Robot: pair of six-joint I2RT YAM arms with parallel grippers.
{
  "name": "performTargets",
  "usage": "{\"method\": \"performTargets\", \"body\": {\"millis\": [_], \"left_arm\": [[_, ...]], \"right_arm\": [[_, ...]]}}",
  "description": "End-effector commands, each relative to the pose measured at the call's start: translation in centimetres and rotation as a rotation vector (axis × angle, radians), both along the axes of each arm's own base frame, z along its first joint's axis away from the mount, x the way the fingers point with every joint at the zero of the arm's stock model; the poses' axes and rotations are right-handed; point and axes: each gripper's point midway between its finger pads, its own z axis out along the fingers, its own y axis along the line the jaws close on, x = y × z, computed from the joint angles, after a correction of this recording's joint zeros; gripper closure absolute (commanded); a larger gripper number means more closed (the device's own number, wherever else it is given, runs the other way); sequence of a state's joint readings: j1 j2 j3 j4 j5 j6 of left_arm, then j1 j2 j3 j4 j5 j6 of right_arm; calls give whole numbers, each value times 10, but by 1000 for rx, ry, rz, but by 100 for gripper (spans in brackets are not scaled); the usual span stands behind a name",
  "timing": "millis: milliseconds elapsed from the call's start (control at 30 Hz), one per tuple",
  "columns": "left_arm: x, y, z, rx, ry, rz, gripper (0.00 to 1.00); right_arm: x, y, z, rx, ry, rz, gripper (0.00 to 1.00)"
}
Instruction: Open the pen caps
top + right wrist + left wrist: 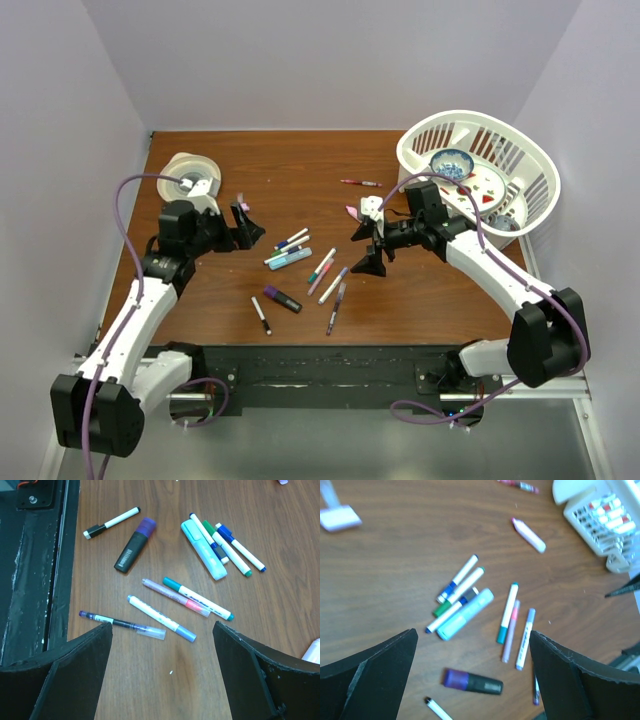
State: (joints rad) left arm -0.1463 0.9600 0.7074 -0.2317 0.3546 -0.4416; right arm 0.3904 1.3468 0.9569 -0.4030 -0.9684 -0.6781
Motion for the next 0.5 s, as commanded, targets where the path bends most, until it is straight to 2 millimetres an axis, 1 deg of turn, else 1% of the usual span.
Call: {"method": "performTargets", "body": {"millis": [0, 167, 267, 300, 367, 400, 467], "left_arm": [[-14, -19, -10, -21, 53, -35, 0], [-14, -26, -8, 3, 41, -64, 0], [-8, -25, 1, 48, -14, -93, 0], [-3, -22, 12, 68, -40, -84, 0], [5, -15, 22, 128, -84, -76, 0], [9, -14, 34, 143, -112, -73, 0], [13, -9, 46, 180, -164, -69, 0]], "right_arm": [[-2, 2, 7, 29, -32, 29, 14], [-3, 2, 2, 16, -23, 40, 14], [-3, 0, -5, -1, -6, 43, 14], [-3, 1, -7, -5, 0, 48, 14], [-3, 0, -10, -14, 12, 52, 14], [-3, 0, -13, -18, 18, 54, 14], [-4, 0, -15, -22, 22, 58, 14]]}}
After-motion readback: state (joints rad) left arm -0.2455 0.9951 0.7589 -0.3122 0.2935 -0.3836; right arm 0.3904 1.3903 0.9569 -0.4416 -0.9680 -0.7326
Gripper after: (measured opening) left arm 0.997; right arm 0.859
